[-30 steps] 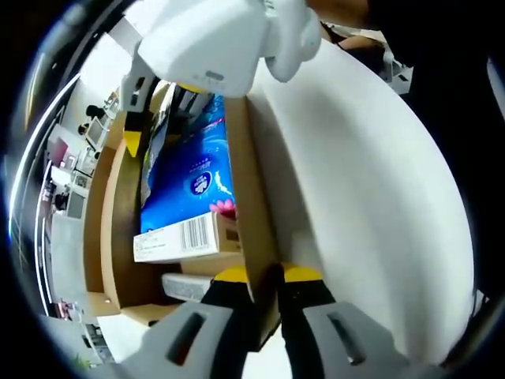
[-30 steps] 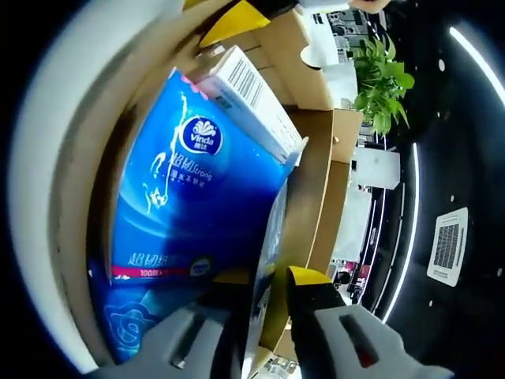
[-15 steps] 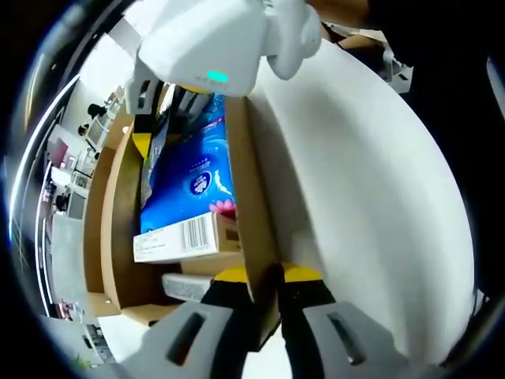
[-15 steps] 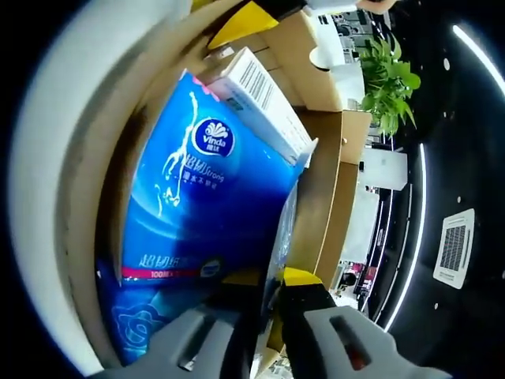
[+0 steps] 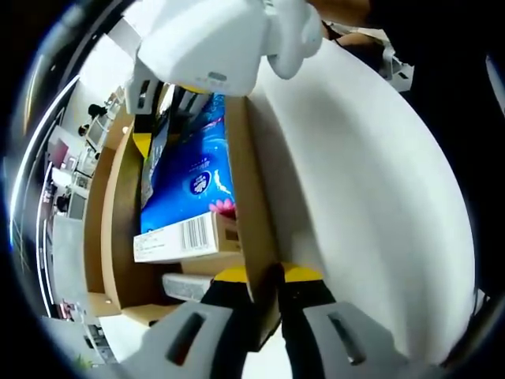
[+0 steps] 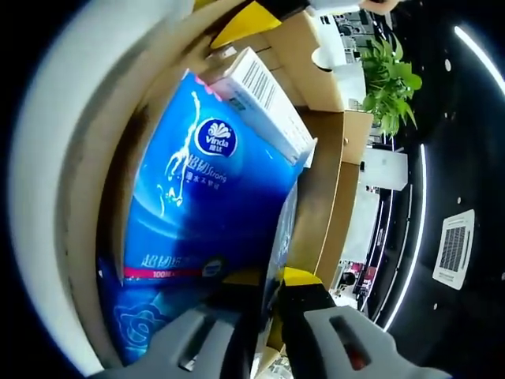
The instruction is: Operate the shoe box by opening the lid, removing the specified soft item, and placing it in the target area until the item is outside and the box remains undamaged.
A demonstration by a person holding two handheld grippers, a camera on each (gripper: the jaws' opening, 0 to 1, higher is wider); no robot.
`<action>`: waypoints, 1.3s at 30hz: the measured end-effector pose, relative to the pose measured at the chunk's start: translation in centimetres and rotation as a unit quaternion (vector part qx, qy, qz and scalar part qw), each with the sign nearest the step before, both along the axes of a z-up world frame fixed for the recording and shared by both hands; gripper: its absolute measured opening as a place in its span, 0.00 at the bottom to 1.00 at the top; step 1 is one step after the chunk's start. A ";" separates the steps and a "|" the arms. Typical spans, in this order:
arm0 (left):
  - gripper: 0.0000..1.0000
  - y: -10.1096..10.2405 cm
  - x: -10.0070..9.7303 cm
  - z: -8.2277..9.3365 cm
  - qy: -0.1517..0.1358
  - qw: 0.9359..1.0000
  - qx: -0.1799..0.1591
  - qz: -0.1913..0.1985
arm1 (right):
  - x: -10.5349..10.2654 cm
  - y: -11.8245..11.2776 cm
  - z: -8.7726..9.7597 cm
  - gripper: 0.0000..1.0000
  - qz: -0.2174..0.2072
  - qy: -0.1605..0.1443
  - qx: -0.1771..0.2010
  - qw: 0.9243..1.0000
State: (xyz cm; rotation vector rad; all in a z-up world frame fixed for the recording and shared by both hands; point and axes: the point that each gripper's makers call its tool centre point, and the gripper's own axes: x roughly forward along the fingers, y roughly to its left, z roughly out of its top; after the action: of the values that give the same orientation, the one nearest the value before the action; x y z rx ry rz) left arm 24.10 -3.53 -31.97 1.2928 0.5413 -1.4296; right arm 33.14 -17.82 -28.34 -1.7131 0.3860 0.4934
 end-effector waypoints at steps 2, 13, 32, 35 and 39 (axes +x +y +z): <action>0.10 0.0 0.0 0.0 0.000 1.000 0.000 0.000 | 0.0 0.0 0.0 0.04 0.000 0.000 -0.002 1.000; 0.10 0.0 0.0 -0.1 -0.004 1.000 0.002 -0.001 | 0.0 0.1 0.0 0.03 0.001 -0.002 0.003 1.000; 0.10 0.0 0.0 0.0 -0.005 1.000 0.003 0.003 | 0.5 0.5 1.7 0.01 0.028 -0.069 0.022 0.997; 0.11 0.0 0.1 0.0 -0.006 1.000 0.003 0.003 | 0.3 0.7 2.0 0.01 0.039 -0.076 0.009 0.996; 0.11 0.0 0.1 0.0 -0.004 1.000 0.002 0.004 | -0.1 0.7 2.8 0.01 0.044 -0.088 0.009 0.995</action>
State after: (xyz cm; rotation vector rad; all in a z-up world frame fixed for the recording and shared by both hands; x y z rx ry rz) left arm 24.18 -3.50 -31.98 1.2977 0.5433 -1.4173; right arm 33.06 -17.07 -25.54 -1.7456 0.1792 0.4048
